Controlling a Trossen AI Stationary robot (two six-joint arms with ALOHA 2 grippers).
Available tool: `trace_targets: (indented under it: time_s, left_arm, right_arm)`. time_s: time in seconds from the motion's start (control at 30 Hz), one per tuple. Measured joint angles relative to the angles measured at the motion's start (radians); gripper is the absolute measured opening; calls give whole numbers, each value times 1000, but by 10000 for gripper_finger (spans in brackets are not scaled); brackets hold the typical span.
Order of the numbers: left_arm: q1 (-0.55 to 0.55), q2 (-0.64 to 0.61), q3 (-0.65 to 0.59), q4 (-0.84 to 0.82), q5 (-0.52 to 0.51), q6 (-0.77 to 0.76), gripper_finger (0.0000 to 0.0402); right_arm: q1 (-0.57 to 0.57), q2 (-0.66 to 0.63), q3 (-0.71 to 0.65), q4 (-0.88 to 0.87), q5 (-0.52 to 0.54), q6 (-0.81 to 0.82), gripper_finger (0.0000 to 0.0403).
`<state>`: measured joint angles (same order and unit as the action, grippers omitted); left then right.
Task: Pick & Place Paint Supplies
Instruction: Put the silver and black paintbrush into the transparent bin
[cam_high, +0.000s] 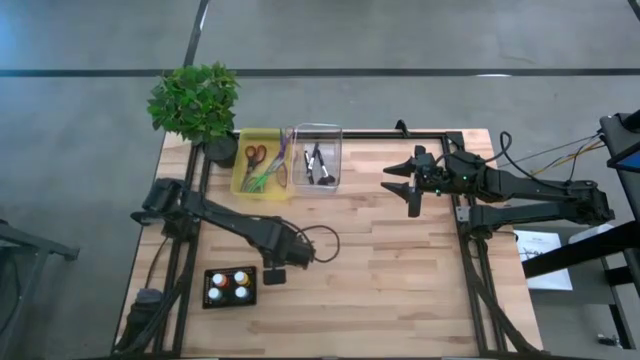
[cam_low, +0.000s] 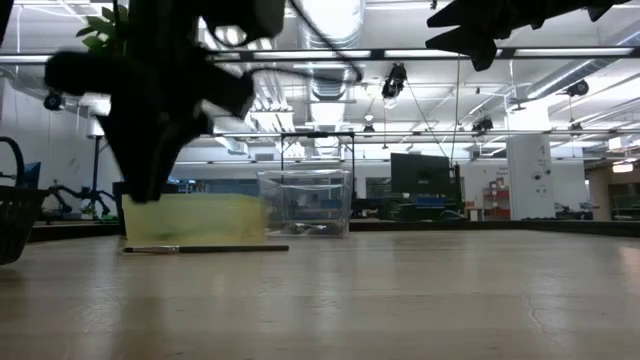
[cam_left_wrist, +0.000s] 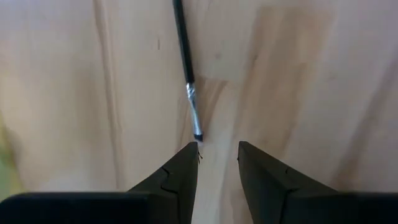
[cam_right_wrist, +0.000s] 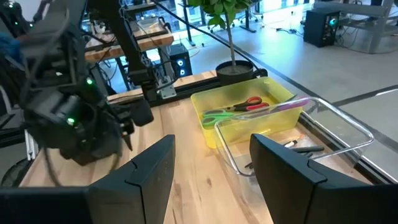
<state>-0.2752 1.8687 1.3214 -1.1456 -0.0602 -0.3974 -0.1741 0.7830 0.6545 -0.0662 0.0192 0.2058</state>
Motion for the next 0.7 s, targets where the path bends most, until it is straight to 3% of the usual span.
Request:
trace_targets:
  time_s: [0.2, 0.7]
  left_arm:
    - [22, 0, -129, 84, 31, 4, 123]
    - [35, 0, -167, 145, 34, 7, 122]
  right_arm:
    - [0, 0, -10, -1, 0, -3, 206]
    - [0, 0, -10, 4, 0, -4, 206]
